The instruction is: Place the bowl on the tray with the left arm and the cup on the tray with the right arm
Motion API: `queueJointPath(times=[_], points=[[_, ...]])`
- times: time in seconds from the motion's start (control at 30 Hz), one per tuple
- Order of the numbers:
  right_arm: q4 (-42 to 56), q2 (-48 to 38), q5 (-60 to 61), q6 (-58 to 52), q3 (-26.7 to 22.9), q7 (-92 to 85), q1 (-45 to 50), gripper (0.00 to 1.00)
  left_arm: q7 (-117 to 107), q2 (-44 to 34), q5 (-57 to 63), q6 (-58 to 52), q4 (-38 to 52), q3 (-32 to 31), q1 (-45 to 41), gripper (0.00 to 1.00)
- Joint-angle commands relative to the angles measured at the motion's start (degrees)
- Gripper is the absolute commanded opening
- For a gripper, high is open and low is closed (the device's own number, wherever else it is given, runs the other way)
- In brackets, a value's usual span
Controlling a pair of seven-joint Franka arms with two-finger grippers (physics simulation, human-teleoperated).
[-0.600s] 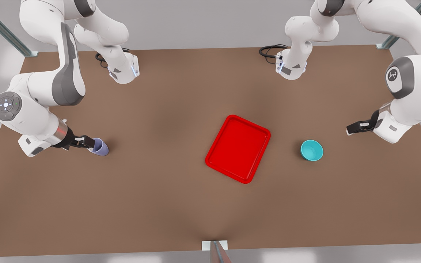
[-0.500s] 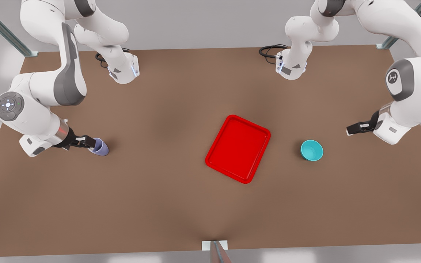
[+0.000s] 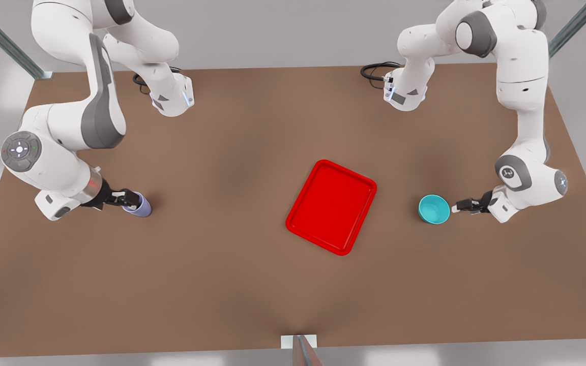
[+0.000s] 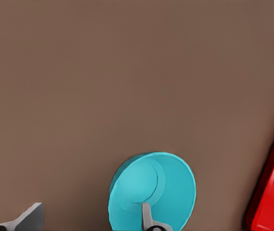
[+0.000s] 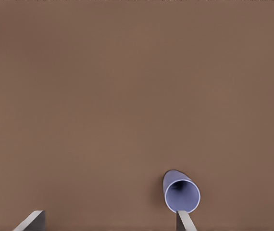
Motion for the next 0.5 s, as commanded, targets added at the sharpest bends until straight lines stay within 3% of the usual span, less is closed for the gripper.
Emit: queueJointPath(times=[0.0,0.23,0.27,0.33,0.47], points=[[-0.02,0.00,-0.09,0.00,0.00,0.00,0.42,1.00,0.00,0.44,-5.70,0.03,0.00,-0.01,-0.47,0.98],[-0.01,0.08,-0.35,0.00,-0.08,-0.26,-0.81,1.00,0.17,2.72,-5.70,0.20,0.09,-1.15,-0.82,0.99],[0.07,0.52,-0.53,0.00,-0.17,-0.35,-1.07,1.00,0.17,3.07,-5.70,0.64,0.09,-1.15,-0.82,0.92],[-0.02,0.52,-0.44,-0.17,-0.26,-0.17,-0.54,1.00,0.26,3.78,-5.44,0.82,0.09,-1.24,-0.91,0.58],[0.42,0.88,0.09,-4.22,0.00,0.18,0.25,1.00,0.26,4.31,-5.35,0.91,0.18,-1.15,-0.82,0.55]])
